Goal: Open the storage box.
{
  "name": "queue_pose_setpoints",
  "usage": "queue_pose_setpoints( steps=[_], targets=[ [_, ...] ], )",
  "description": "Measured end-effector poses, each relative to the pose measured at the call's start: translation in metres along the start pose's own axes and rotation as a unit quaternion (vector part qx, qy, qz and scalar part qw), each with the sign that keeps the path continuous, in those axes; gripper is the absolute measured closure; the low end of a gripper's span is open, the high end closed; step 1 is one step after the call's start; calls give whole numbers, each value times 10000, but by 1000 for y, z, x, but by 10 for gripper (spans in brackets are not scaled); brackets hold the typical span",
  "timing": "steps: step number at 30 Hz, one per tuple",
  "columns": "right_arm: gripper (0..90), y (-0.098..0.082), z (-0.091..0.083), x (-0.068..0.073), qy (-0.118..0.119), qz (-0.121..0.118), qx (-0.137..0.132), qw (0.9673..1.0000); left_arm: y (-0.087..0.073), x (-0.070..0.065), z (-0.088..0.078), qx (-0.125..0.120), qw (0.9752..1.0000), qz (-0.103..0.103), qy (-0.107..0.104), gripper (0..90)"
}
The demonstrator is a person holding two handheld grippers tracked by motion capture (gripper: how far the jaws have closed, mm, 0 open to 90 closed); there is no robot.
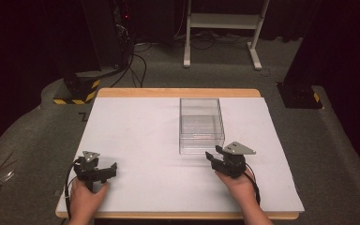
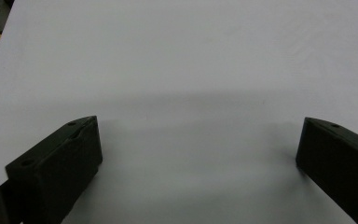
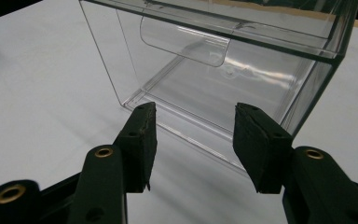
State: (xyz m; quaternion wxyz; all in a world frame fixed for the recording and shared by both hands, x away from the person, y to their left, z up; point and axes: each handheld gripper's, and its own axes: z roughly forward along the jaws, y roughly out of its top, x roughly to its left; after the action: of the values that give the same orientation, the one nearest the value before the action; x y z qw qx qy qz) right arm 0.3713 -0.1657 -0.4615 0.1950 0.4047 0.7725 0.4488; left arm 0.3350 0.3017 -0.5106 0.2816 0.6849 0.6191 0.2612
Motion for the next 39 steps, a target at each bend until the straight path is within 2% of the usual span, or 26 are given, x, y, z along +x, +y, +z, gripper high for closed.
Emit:
queue_pose_setpoints(
  steps=[14, 21, 28, 39],
  targets=[
    [577, 12, 12, -10, 142, 19, -209, 9997, 0, 0, 0, 1, 10000, -1, -1, 4],
    [618, 16, 17, -17, 404, 115, -341, 9985, 0, 0, 0, -1, 10000, 0, 0, 3],
    [642, 17, 21, -19, 483, 91, -335, 9982, 0, 0, 0, -1, 10000, -1, 0, 4],
    [651, 15, 30, -25, 775, 60, -448, 9960, 0, 0, 0, -4, 10000, 1, 2, 3]
  ],
)
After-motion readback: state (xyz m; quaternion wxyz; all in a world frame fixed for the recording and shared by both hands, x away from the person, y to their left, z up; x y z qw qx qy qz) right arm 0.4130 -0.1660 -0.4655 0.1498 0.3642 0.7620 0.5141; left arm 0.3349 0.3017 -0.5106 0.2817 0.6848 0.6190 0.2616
